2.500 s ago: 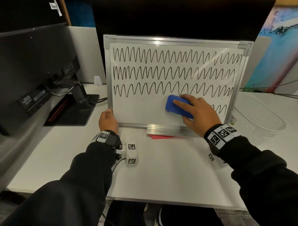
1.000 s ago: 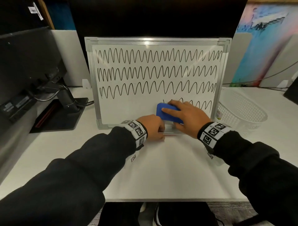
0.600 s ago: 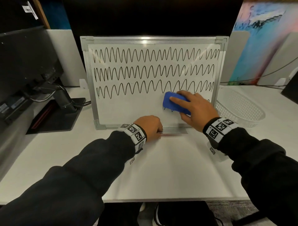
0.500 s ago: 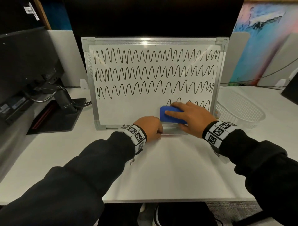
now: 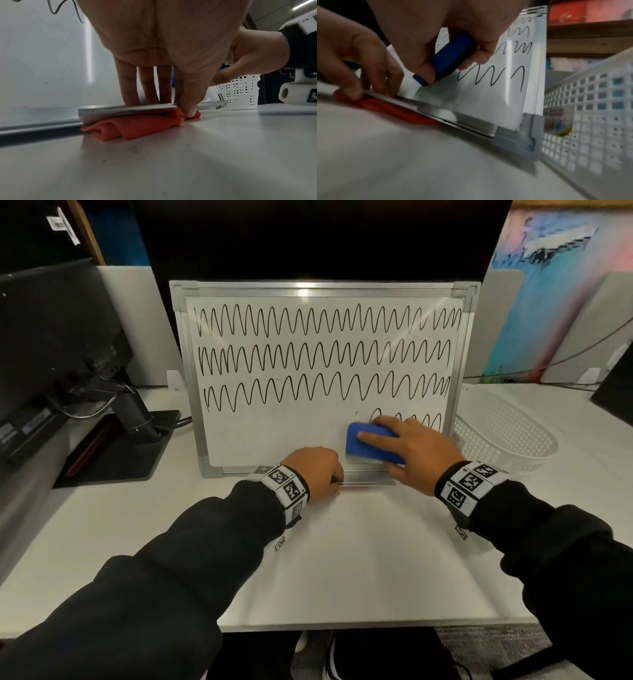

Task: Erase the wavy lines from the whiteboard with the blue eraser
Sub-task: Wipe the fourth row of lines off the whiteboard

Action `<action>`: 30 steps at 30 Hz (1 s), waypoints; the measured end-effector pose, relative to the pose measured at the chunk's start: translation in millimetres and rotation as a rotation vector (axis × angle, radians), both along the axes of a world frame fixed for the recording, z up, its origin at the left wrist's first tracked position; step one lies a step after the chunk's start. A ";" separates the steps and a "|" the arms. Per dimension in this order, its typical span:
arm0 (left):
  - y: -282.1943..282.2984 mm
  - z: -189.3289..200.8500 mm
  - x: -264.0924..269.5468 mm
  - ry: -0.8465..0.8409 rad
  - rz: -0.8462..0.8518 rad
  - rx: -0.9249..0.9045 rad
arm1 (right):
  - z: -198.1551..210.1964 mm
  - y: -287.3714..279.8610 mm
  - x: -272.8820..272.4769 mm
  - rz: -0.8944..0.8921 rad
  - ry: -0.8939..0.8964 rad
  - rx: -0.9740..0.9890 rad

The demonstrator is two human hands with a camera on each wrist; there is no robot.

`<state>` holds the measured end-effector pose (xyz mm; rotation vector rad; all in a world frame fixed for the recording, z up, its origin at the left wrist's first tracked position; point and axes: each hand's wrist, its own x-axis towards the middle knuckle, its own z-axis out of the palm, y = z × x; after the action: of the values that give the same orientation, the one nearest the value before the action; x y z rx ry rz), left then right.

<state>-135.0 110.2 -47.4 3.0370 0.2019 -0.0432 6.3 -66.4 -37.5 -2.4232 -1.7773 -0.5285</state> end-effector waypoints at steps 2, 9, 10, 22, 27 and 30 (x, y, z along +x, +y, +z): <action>-0.1 0.2 -0.4 0.004 -0.001 -0.005 | 6.1 -1.7 5.8 -0.003 -0.020 0.000; 0.9 0.6 2.0 0.016 0.007 -0.011 | 2.0 -3.7 2.3 0.042 -0.042 -0.061; 1.5 1.0 2.4 0.018 0.010 -0.014 | 5.2 -3.0 4.2 -0.004 -0.007 -0.026; 1.7 -1.2 3.8 0.017 0.039 -0.009 | 4.5 1.4 3.9 -0.004 0.020 -0.009; -1.2 -0.8 9.8 0.036 0.071 -0.024 | 5.8 -8.7 14.6 -0.110 0.065 0.089; -4.5 0.1 13.8 0.017 0.072 -0.019 | -3.0 -5.9 6.9 -0.003 -0.004 -0.025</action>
<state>-121.2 105.7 -47.4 3.0087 0.3105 -0.0651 13.2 -72.3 -40.5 -2.4433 -1.7927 -0.5153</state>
